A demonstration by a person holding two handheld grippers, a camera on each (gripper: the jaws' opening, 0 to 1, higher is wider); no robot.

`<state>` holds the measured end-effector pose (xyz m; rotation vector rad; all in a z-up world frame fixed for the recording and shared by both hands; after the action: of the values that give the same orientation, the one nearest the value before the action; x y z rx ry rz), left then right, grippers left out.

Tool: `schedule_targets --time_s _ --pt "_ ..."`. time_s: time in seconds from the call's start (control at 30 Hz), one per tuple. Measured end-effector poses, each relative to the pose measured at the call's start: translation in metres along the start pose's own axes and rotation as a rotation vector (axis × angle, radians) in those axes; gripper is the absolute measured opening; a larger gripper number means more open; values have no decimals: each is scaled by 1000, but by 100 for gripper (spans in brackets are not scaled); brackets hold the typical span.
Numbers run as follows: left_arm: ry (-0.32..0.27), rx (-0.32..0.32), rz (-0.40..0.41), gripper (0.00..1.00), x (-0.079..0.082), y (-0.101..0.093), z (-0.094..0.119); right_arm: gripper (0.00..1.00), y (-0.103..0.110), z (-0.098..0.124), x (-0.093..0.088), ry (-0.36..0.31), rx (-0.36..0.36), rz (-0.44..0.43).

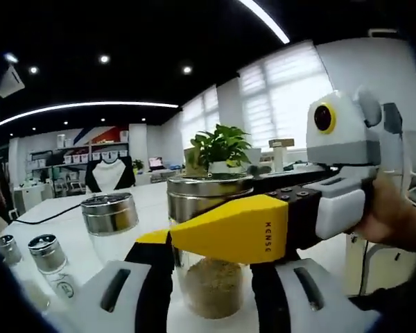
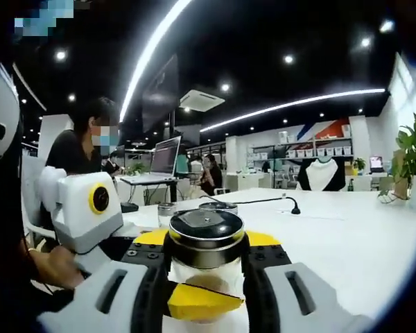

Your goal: Rotate the seasoning bottle until the label or dispensing opening points toward the visible target arrow and the bottle remains upright within the marked orientation range

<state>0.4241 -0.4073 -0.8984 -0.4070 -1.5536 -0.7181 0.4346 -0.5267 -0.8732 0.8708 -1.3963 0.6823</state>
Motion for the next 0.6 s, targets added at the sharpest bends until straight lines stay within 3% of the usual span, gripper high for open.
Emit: schedule_targets --time_s 0.23,0.3,0.4,0.43,0.6 --pt "-39 -60 -3 45 4 3 1 37 -5 3 4 -26 58 -38" --pt "-46 -153 51 45 4 9 1 37 -5 4 10 -38 146 -9" --pt "-75 -202 53 46 6 11 3 37 -3 5 15 -45 187 -6" --pt "-69 -245 28 46 5 12 3 37 -2 5 17 -47 199 -9" --pt "-93 -340 90 52 3 22 4 37 -1 5 22 -59 243 -38"
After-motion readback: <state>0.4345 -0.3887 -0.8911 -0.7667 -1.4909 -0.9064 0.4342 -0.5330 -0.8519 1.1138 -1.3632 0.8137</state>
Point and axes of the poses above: the point that each gripper's makers call its tool centre point, and the gripper's own axes: z roughly backward along the fingers, y roughly to its left, x roughly out of its top, the point moved 10 cm from there along z, roughly backward along the fingers, and after that the axes turned 6 degrees about -z, right-handed, at the moved point
